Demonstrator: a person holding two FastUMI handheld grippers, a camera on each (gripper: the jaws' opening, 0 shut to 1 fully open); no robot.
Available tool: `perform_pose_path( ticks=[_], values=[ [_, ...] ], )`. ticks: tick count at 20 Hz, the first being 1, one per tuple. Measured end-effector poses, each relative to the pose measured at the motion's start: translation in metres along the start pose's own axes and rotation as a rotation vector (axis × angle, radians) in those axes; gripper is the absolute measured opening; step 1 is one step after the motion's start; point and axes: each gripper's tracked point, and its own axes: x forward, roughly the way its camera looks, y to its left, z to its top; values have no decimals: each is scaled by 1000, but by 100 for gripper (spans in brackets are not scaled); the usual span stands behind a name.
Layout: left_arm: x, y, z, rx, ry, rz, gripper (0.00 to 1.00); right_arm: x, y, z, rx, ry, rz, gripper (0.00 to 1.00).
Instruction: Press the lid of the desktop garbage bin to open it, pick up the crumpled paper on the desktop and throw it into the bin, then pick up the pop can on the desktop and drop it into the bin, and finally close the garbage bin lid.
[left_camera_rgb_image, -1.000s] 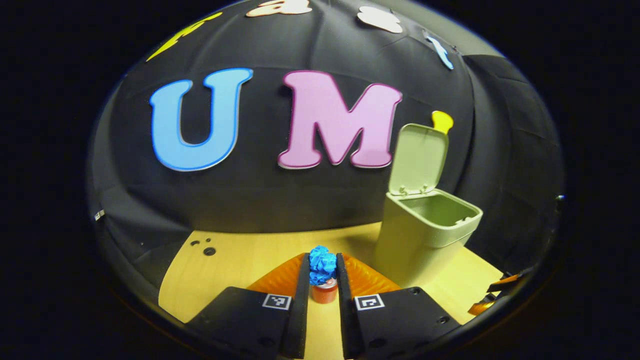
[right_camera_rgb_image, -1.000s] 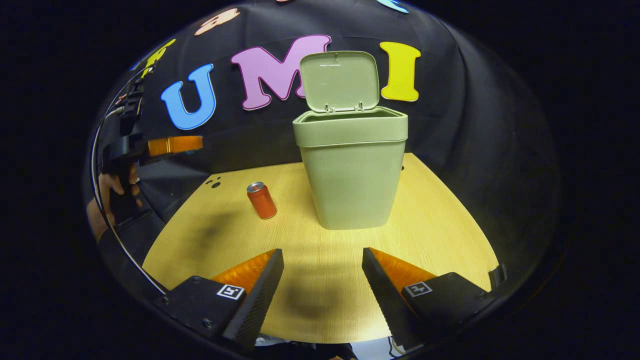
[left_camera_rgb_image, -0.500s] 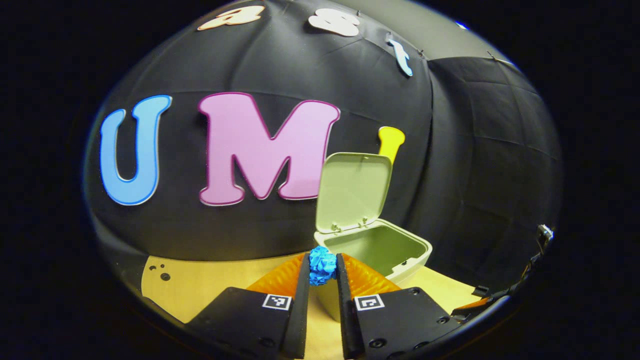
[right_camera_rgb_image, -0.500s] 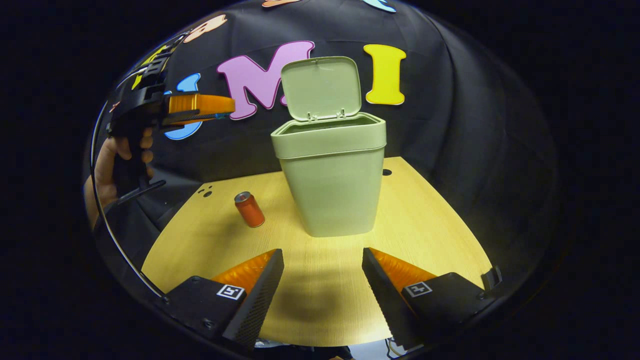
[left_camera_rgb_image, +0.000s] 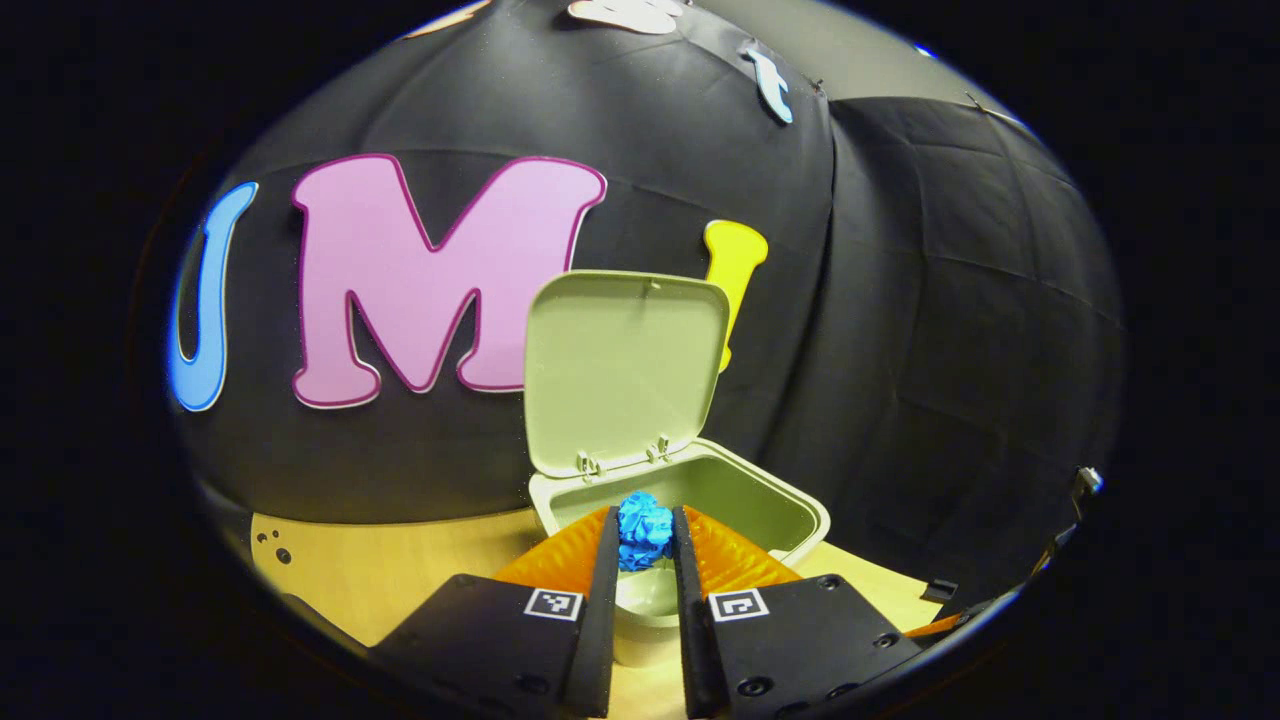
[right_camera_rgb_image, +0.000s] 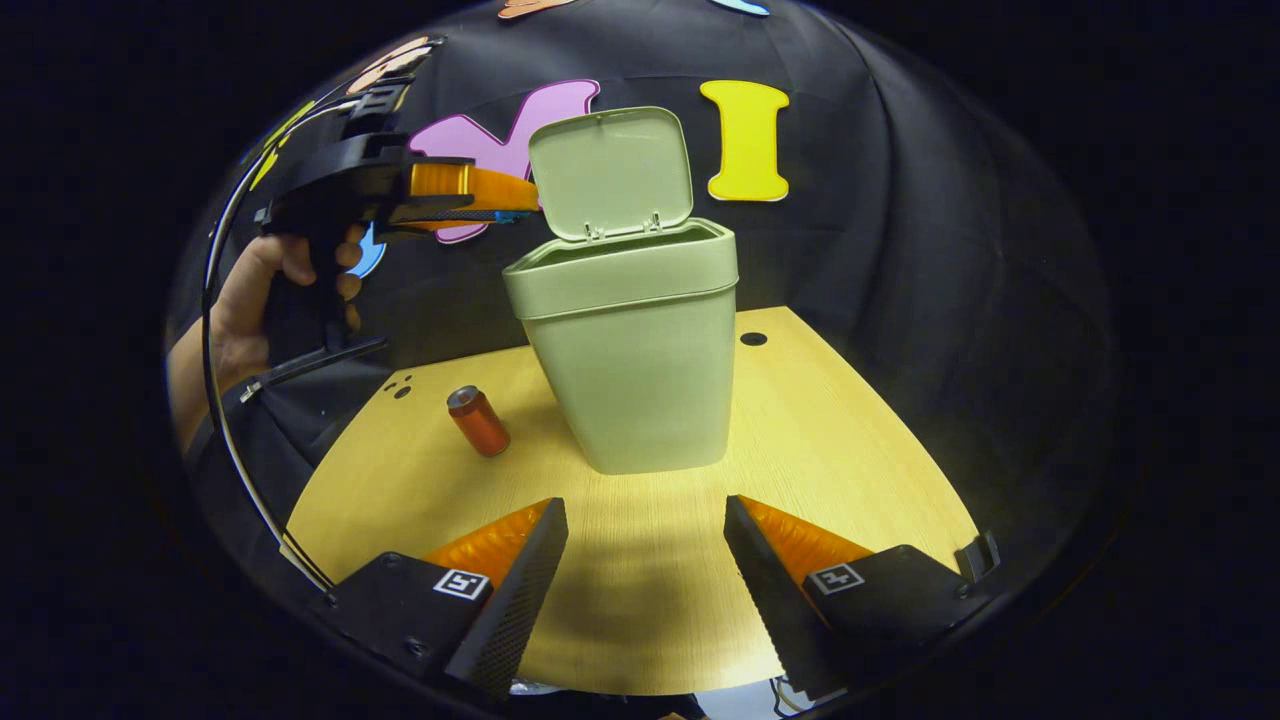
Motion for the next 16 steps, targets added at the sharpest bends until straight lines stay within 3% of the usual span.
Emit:
perform_pose_path(
  ticks=[3, 4, 6, 8, 11, 16],
  values=[
    [14, -5, -8, -17, 30, -8, 33, 5, -3, -7, 8, 33, 12, 100],
    [18, -6, -9, -23, 34, -12, 30, 6, -4, -6, 9, 35, 15, 100],
    [22, -4, -10, -20, 34, -9, 47, 9, -4, -6, 10, 37, 21, 99],
    [19, 0, -8, -11, 31, 5, 57, 14, 0, -3, 6, 37, 31, 99],
    [7, 16, -3, -19, -6, 42, 96, 20, 12, -2, -12, 44, 62, 99],
    [-44, 80, -9, -49, -47, 181, 99, 33, 49, -11, -67, 83, 132, 100]
  ],
)
